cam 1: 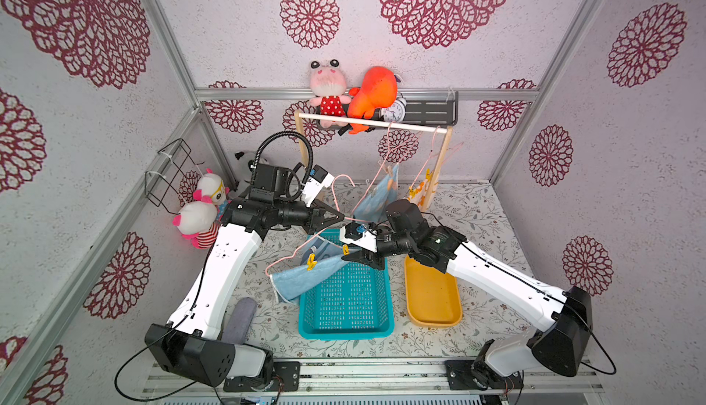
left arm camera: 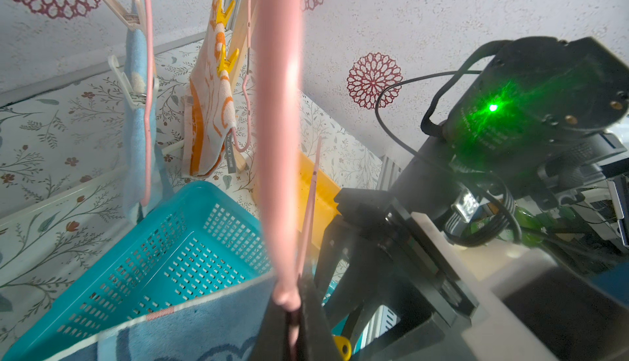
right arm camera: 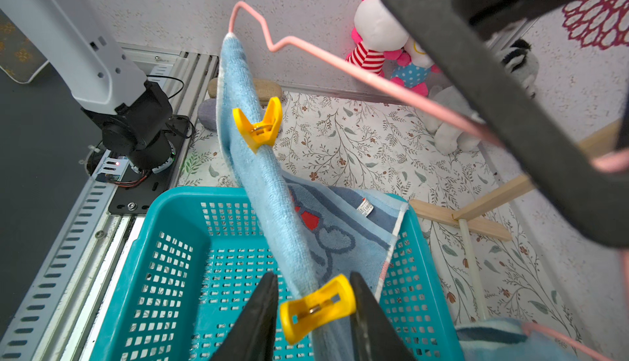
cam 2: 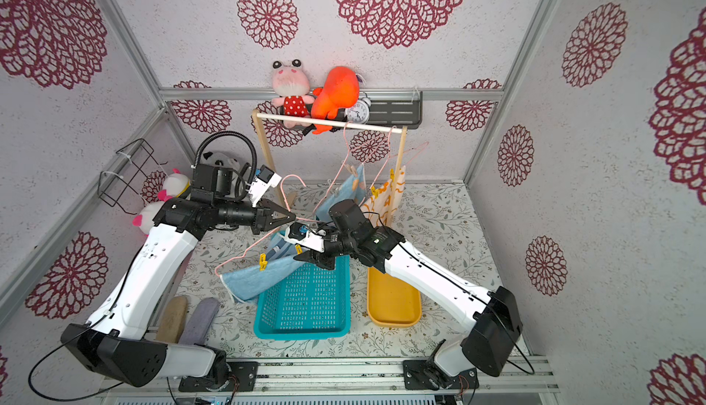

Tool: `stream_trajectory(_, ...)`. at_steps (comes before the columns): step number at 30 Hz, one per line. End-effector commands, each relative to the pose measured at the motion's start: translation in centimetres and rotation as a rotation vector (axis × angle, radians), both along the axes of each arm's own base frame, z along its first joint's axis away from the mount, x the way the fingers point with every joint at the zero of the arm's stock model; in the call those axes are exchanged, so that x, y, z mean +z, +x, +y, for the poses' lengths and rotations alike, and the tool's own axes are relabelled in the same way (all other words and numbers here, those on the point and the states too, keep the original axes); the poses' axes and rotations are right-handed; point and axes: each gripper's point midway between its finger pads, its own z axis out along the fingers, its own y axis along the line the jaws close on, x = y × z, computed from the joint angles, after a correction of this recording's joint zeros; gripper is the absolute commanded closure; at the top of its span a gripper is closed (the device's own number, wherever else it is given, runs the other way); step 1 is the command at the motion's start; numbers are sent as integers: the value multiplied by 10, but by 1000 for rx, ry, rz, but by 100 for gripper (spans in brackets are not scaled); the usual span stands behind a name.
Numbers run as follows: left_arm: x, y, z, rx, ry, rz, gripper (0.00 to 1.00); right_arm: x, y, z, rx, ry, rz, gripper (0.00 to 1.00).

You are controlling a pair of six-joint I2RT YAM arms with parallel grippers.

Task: Remove the clothespins securing towels to the hanger
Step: Remove the clothespin from the hanger.

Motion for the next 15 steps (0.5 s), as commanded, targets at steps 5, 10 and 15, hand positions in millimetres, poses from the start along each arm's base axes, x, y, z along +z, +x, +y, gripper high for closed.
stream_trajectory(5,10,-9,-6,-67,-24,-25,100,19,-1,-3,35,31,-14,62)
stream_trajectory(10,9,-10,-6,-77,-22,-19,100,19,-3,-3,53,26,-10,66)
stream_trajectory(15,7,-11,-8,-85,-20,-11,100,18,-5,-1,75,23,1,68)
